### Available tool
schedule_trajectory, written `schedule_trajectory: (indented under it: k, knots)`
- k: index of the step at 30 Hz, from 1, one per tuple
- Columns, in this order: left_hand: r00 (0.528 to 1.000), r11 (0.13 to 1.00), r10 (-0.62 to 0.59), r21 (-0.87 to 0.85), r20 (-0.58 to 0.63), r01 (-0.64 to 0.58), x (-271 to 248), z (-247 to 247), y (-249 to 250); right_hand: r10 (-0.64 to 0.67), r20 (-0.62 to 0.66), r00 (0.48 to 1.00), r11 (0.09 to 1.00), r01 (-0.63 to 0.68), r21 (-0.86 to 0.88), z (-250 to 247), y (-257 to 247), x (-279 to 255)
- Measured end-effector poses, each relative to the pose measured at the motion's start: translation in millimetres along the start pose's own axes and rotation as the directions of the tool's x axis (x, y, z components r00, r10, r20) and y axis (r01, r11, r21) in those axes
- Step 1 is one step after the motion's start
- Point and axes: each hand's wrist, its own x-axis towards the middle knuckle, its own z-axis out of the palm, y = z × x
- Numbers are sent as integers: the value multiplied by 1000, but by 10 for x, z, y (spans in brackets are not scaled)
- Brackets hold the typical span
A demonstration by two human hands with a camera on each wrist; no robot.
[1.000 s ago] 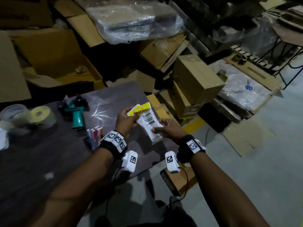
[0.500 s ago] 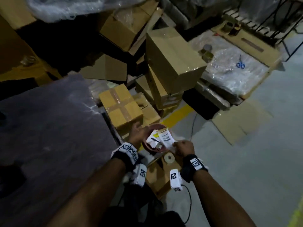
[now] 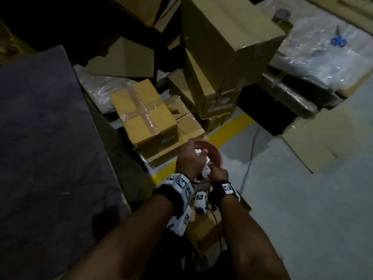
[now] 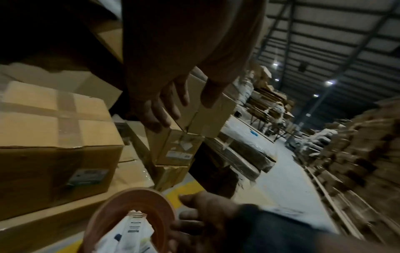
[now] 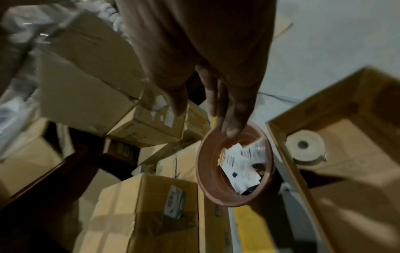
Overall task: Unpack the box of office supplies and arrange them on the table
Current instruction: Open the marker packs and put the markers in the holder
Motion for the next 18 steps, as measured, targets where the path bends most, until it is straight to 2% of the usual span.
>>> schedule_trajectory:
  k: [2, 4, 7, 10, 14, 18]
  knots:
    - [988, 987, -144, -56, 63, 148, -16, -139, 103, -27, 10, 1000, 998, 28, -64, -124, -45, -197]
    - [973, 976, -196, -68, 121, 205, -129, -381, 391, -46, -2, 999, 996, 46, -72, -276, -282, -662]
    - [956, 948, -269, -141, 118, 284, -444, -864, 834, -83, 40, 996, 996, 83, -12, -429, -747, -1590]
    - [936, 904, -342, -243, 82, 352, -730, -1451, 1202, -99, 130, 987, 994, 105, -33, -390, -1188, -2336]
    - [934, 890, -358, -305, -6, 339, -1029, -2161, 1329, -188, 245, 951, 979, 200, -25, 6, -1602, -3018]
    - [921, 880, -372, -360, -117, 310, -1249, -2816, 960, -240, 370, 897, 953, 290, -85, 675, -1678, -3406]
